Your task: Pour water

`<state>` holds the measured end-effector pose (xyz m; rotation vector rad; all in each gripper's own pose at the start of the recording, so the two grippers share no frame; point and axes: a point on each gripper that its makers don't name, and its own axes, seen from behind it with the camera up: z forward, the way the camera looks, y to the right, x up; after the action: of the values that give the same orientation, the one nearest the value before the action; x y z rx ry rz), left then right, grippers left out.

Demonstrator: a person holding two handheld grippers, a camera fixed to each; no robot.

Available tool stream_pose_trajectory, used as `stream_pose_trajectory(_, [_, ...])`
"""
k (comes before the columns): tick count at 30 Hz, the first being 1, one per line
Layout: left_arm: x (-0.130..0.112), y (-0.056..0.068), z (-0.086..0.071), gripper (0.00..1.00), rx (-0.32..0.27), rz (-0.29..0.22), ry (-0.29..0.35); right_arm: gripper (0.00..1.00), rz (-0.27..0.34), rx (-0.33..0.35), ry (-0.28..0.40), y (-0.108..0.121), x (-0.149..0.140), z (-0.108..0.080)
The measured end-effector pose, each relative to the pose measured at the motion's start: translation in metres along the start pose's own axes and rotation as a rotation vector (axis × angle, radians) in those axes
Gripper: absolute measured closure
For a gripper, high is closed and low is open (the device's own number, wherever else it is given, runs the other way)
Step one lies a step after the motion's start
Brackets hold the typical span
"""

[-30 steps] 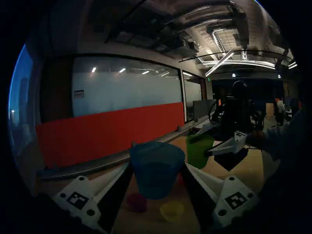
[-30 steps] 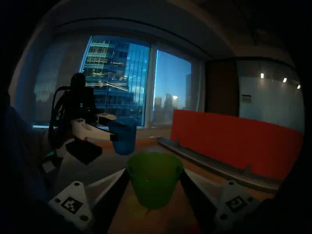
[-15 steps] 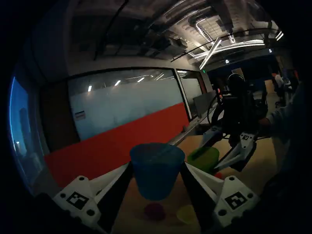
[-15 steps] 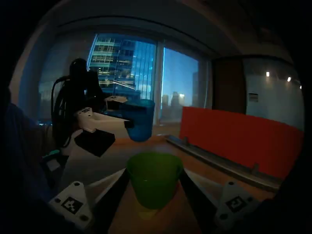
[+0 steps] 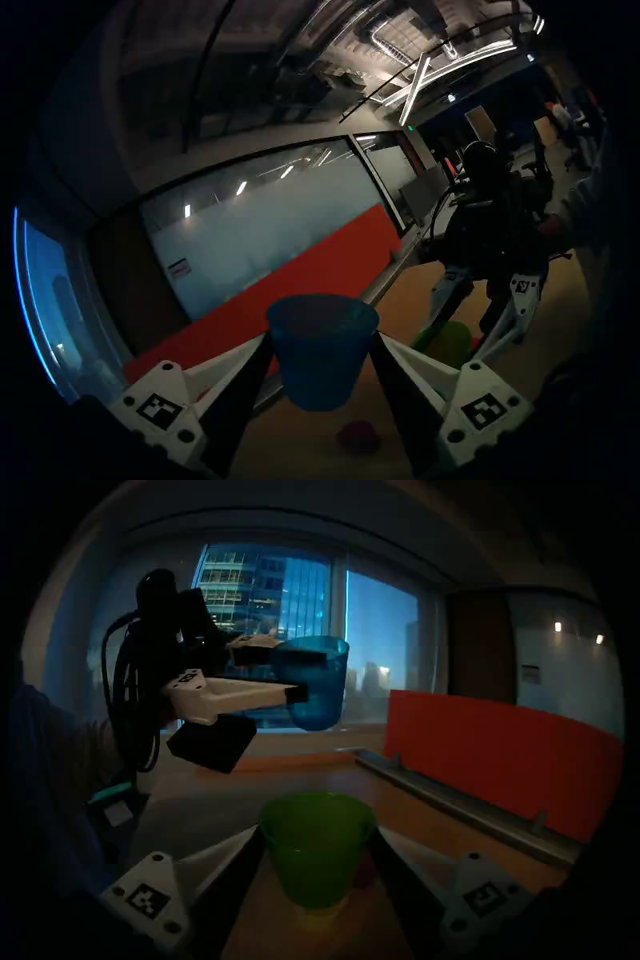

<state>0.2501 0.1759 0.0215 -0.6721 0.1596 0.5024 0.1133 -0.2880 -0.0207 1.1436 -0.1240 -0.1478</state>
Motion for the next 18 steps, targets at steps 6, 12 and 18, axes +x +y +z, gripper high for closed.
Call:
stream_pose_trajectory(6, [0.009, 0.001, 0.001, 0.16, 0.003, 0.064, 0.006, 0.09, 0.007, 0.023, -0.005, -0.009, -0.006, 0.007])
stream_pose_trajectory(12, [0.020, 0.001, 0.002, 0.16, 0.008, 0.147, 0.010, 0.09, 0.012, 0.039, -0.006, -0.016, -0.011, 0.013])
stream_pose_trajectory(18, [0.027, 0.001, 0.002, 0.16, 0.022, 0.225, 0.006, 0.09, 0.017, 0.045, -0.002, -0.019, -0.012, 0.018])
